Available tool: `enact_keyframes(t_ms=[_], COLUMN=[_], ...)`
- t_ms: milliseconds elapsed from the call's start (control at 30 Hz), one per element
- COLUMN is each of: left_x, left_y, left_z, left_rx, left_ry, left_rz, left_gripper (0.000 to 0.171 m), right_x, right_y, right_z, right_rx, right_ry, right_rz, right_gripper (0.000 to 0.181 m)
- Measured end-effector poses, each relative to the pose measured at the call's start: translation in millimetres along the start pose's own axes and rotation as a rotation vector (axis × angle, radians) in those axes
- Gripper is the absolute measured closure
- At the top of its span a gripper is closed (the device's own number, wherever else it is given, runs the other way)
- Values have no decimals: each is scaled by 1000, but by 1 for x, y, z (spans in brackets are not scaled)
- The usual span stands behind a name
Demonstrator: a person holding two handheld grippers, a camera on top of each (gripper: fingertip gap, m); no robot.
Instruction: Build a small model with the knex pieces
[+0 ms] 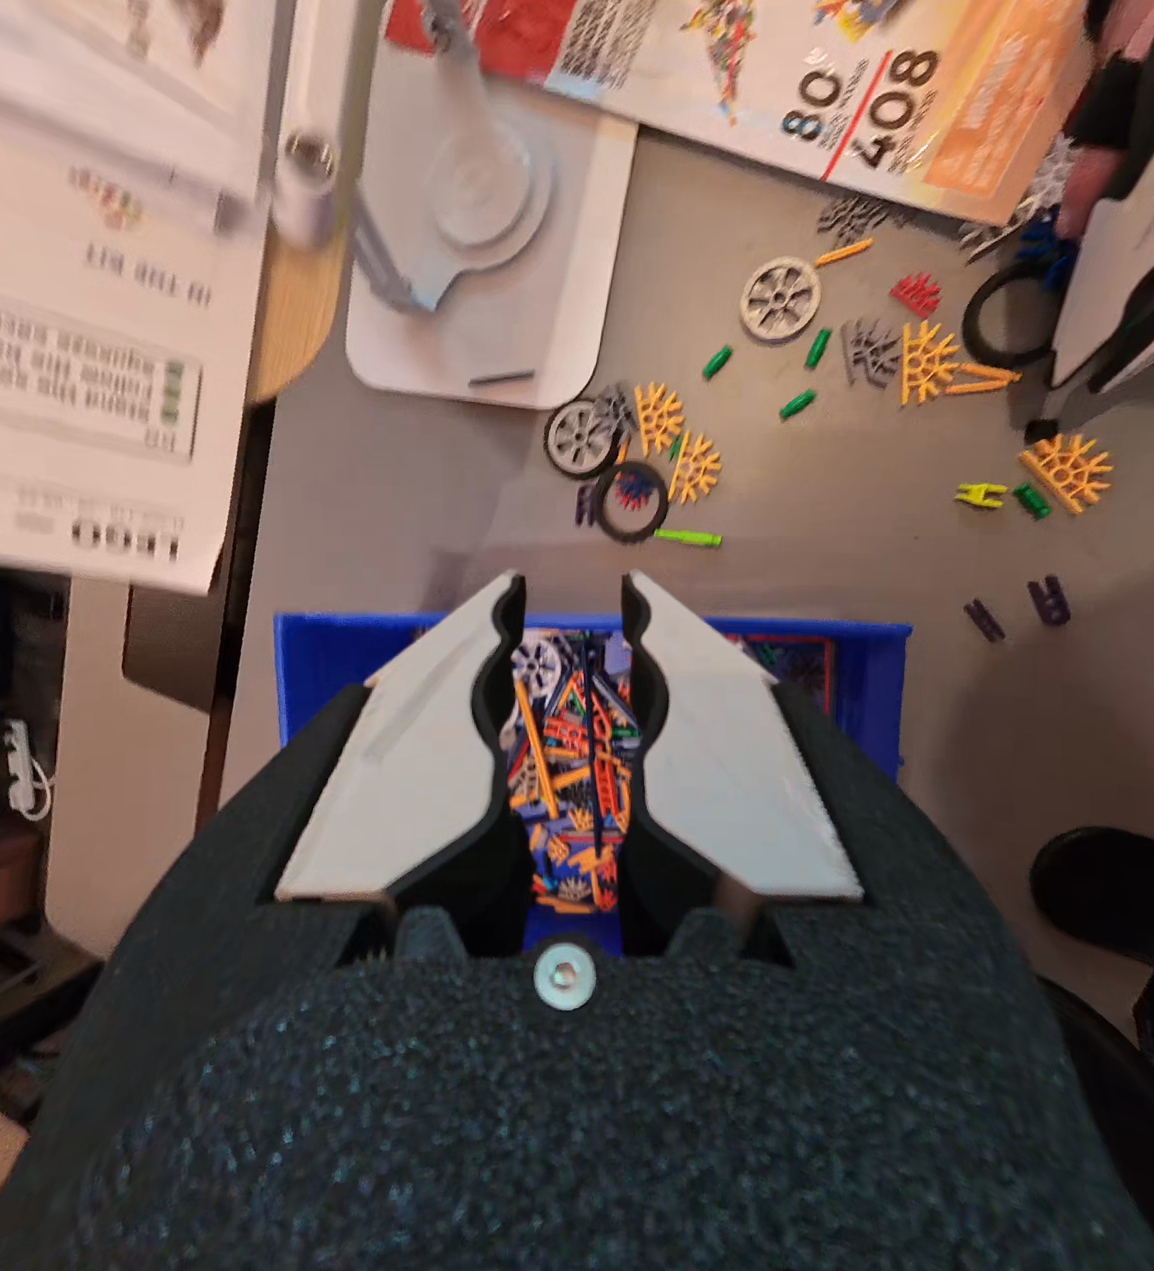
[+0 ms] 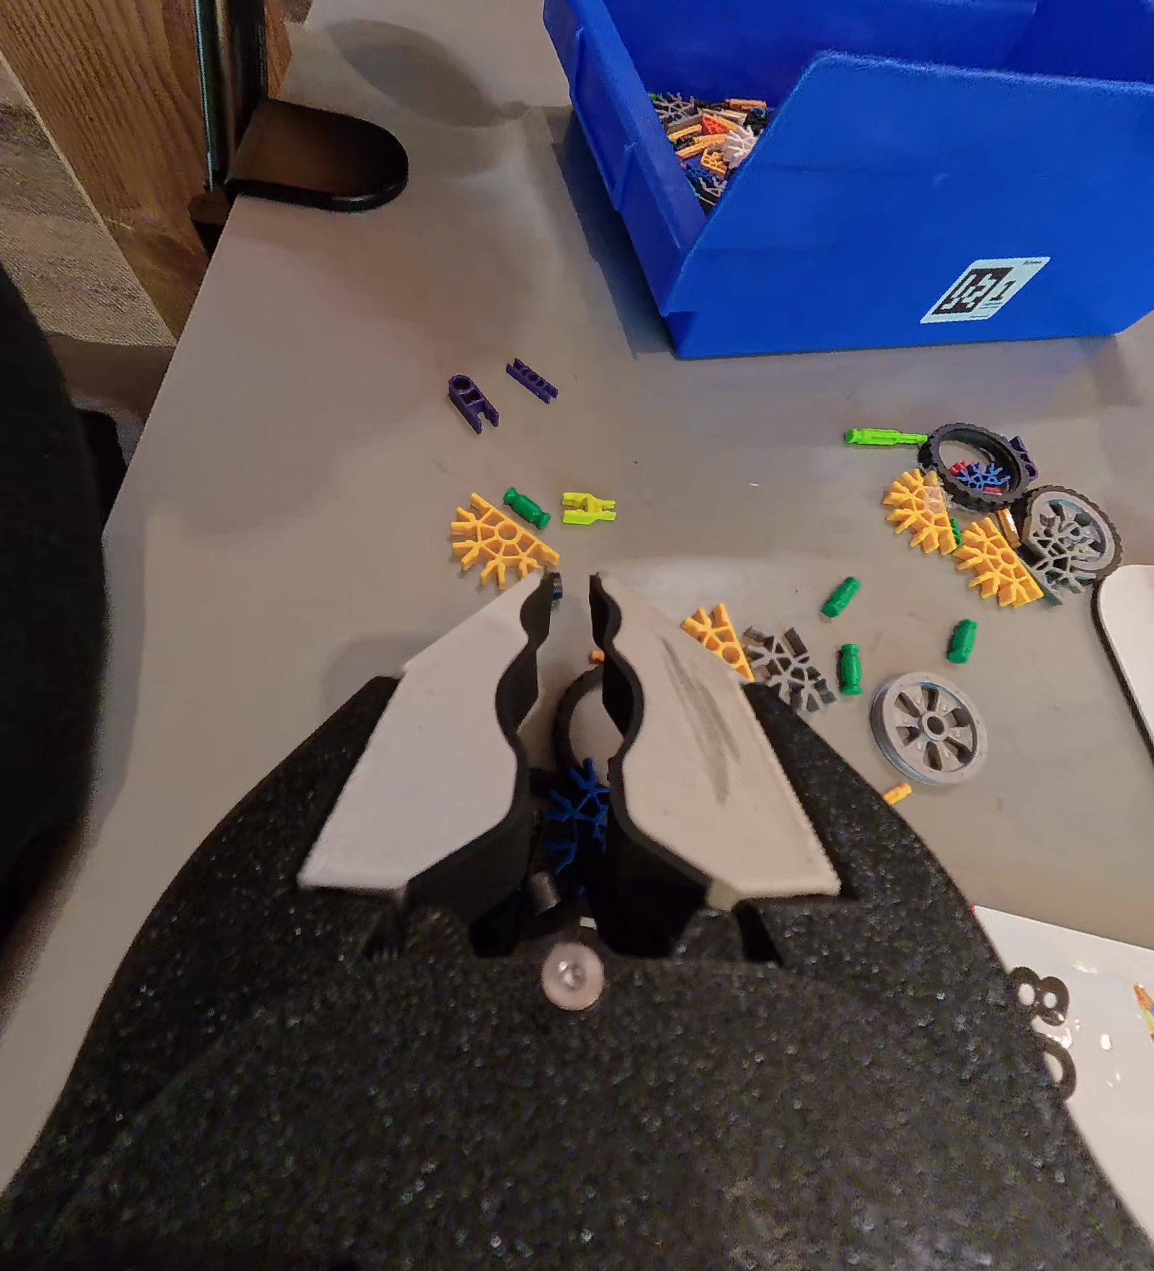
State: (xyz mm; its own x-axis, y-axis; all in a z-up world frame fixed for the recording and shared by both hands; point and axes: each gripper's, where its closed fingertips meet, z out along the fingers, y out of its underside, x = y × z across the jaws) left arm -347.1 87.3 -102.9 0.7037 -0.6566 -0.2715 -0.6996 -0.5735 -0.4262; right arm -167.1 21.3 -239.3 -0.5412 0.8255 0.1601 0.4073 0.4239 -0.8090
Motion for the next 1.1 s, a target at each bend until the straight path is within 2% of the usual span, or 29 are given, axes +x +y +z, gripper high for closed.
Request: enact_keyframes(t_ms=[133, 267, 400, 733, 933, 967, 1000, 1100], left_x=[5, 26, 43, 67, 65, 64, 62, 60], left_y=[40, 75, 98, 115, 115, 116, 118, 125], left_z=[-1, 28, 61, 106, 106, 106, 106, 106], left_rx=[-11, -86, -160, -223, -197, -195, -202, -216], left_ry=[10, 88, 161, 252, 226, 219, 207, 196], left_rz=[-89, -108, -108, -105, -112, -118, -115, -123], left_gripper=[146, 146, 145, 140, 151, 156, 171, 171], right_x=[-1, -1, 1, 1, 1, 1, 0, 0], right_y=[3, 5, 7, 7, 8, 8, 8, 8], right_z=[4, 6, 5, 5, 5, 5, 5, 5], right_rx=[-15, -28, -32, -29, -31, -31, -32, -35], right_ry=[-5, -2, 2, 0, 0, 0, 0, 0], right_rz=[-3, -8, -4, -3, -4, -5, -5, -7], right_gripper=[172, 172, 172, 172, 172, 172, 172, 172])
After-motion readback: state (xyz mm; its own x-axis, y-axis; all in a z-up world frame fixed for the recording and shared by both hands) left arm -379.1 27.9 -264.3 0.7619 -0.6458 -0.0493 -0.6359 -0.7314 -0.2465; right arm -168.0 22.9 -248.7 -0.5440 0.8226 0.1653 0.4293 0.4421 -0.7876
